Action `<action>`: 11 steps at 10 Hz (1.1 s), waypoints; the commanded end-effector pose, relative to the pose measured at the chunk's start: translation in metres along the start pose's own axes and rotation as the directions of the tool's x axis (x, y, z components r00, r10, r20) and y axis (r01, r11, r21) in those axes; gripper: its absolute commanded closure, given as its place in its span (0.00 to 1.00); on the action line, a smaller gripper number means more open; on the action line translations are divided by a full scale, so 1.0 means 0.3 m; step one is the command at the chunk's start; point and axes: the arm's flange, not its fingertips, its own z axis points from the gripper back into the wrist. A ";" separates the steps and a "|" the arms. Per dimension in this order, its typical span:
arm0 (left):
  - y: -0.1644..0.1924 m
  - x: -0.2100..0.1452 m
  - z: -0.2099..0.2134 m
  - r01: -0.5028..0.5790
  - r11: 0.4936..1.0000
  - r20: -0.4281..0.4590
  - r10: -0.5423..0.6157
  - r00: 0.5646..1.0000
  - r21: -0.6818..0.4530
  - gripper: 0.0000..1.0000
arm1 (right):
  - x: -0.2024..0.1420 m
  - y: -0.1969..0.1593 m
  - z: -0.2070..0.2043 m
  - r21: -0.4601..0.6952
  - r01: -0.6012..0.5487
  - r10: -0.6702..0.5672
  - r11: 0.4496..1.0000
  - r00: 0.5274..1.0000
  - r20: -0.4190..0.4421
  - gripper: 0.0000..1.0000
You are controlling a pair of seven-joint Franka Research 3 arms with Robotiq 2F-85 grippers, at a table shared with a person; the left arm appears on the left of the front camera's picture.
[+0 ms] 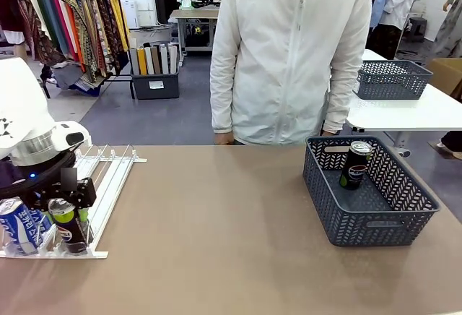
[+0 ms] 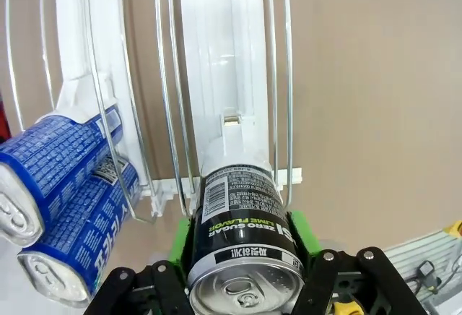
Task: Retrieve and store the cans from the dispenser.
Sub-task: Pick up the last remaining can from one row of the Automatic Can Dispenser and place it in the middle of the table.
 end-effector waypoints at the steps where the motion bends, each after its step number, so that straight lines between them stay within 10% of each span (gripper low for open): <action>1: 0.024 -0.095 0.111 0.033 0.999 0.111 -0.029 0.993 -0.037 1.00 | -0.006 0.007 0.006 0.002 -0.004 0.004 1.000 1.000 -0.006 0.00; 6: 0.022 -0.206 0.575 0.068 0.997 0.273 -0.060 0.960 -0.022 1.00 | -0.006 0.007 0.006 0.002 -0.004 0.004 1.000 1.000 -0.006 0.00; 11: 0.010 -0.230 0.606 0.044 0.999 0.272 -0.040 0.962 -0.009 1.00 | -0.006 0.007 0.006 0.002 -0.004 0.004 1.000 1.000 -0.006 0.00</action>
